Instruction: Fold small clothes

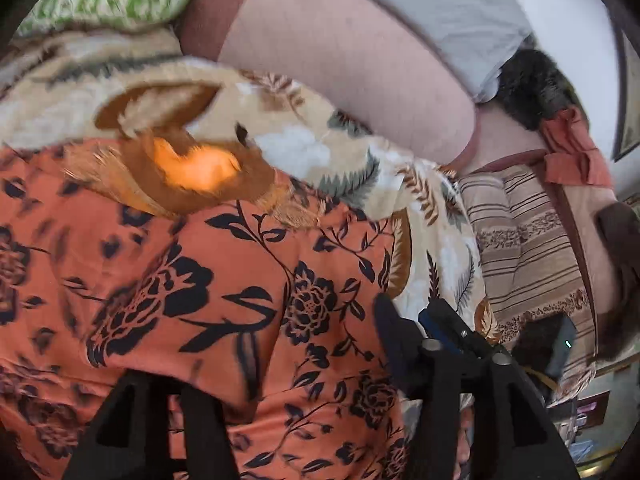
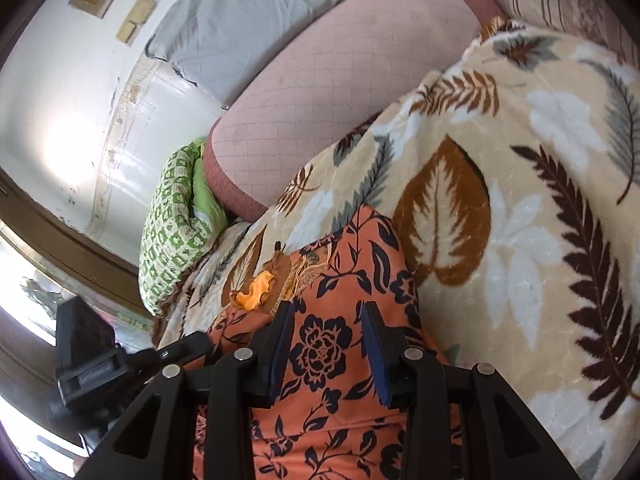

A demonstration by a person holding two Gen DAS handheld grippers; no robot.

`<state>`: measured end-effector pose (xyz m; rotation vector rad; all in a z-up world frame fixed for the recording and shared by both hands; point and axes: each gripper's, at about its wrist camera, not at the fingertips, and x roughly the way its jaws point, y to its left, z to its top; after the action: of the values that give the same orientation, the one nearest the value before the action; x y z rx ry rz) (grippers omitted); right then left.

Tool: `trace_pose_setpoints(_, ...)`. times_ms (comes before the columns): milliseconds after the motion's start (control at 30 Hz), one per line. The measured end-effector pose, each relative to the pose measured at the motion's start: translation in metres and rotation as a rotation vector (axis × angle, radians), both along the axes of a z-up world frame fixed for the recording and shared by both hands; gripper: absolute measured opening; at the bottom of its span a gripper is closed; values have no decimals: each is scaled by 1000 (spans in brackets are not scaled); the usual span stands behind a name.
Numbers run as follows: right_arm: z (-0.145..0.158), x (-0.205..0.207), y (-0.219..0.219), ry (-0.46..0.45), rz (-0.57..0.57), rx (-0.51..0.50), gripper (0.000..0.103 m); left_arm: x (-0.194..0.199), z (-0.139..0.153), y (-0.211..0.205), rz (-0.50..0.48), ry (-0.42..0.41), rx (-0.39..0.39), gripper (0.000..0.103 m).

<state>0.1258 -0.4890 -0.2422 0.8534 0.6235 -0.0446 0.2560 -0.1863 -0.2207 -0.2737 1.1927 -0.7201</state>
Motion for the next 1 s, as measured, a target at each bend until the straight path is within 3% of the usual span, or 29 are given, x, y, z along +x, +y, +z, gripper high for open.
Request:
trace_pose_setpoints(67, 0, 1, 3, -3, 10, 5, 70, -8, 17, 32, 47, -80, -48, 67)
trace_pose_setpoints(133, 2, 4, 11, -11, 30, 3, 70, -9, 25, 63, 98, -139, -55, 76)
trace_pose_setpoints(200, 4, 7, 23, -16, 56, -20, 70, -8, 28, 98, 190, -196, -40, 76)
trace_pose_setpoints(333, 6, 19, 54, 4, 100, -86, 70, -11, 20, 139, 244, -164, -109, 76)
trace_pose_setpoints(400, 4, 24, 65, 14, 109, -100, 70, -11, 16, 139, 222, -157, -151, 76)
trace_pose_setpoints(533, 1, 31, 80, 25, 109, -136, 70, -9, 15, 121, 147, -174, -122, 76)
trace_pose_setpoints(700, 8, 33, 94, 5, 122, -183, 70, 0, 12, 157, 254, -191, -261, 77)
trace_pose_setpoints(767, 12, 37, 107, -12, 165, -203, 70, 4, 12, 159, 255, -184, -276, 76)
trace_pose_setpoints(900, 17, 36, 124, -11, 177, -257, 70, 13, 9, 137, 197, -161, -295, 77)
trace_pose_setpoints(1000, 21, 25, 112, -29, 126, -258, 70, 9, 3, 101, 128, -155, -289, 77)
